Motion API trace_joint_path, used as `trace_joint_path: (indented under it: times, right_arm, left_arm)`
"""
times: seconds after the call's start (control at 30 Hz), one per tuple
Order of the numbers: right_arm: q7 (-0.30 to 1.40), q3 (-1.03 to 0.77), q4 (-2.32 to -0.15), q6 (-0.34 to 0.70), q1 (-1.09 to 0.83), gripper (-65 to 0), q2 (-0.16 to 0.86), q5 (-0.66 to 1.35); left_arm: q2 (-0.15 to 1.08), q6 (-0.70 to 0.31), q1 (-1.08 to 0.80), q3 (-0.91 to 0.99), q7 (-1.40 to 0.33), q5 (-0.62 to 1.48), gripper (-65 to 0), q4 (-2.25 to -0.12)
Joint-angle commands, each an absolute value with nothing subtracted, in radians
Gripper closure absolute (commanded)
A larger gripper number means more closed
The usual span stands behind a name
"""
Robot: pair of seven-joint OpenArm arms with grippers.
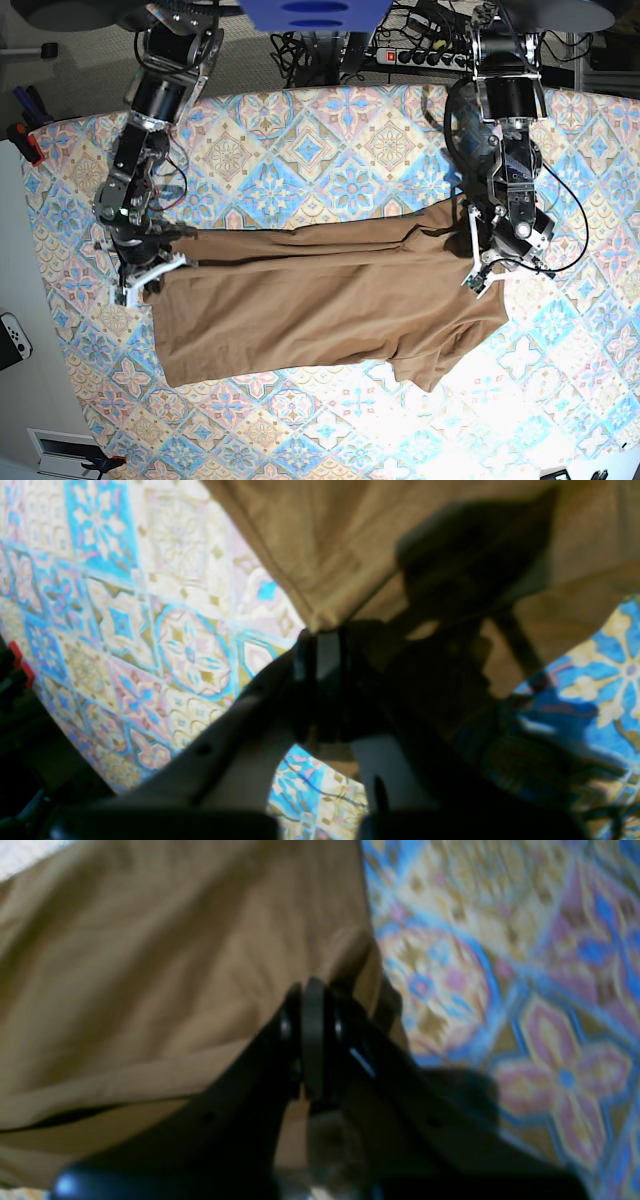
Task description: Layout the t-shirt on the table in an organized manner, then fold the t-shirt properly
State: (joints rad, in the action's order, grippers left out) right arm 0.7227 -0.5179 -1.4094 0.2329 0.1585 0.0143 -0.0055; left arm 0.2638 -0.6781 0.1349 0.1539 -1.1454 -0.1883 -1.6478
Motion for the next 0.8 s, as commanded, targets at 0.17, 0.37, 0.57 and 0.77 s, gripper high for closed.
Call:
trace_joint_path:
  times: [0.17, 0.37, 0.57, 0.77]
  right_arm:
    - [0.704, -0.518, -1.322, 0.234, 0.177, 0.0, 0.024, 0.001]
    - [0.656, -0.518, -1.311, 0.234, 0.177, 0.0, 0.025, 0.001]
    - [0.653, -0.518, -1.31, 0.234, 0.177, 0.0, 0.025, 0.001]
    - [0.651, -0.518, -1.31, 0.234, 0.177, 0.0, 0.025, 0.001]
  left_arm:
    - [0.274, -0.674, 0.174, 0.154, -1.067, -0.197, 0.0, -1.601]
    - [0.275, -0.674, 0.185, 0.16, -1.032, -0.197, 0.0, -1.589]
    - [0.274, -0.673, 0.185, 0.156, -0.972, -0.197, 0.0, -1.57]
    - [0.274, -0.664, 0.197, 0.163, -0.869, -0.197, 0.0, -1.46]
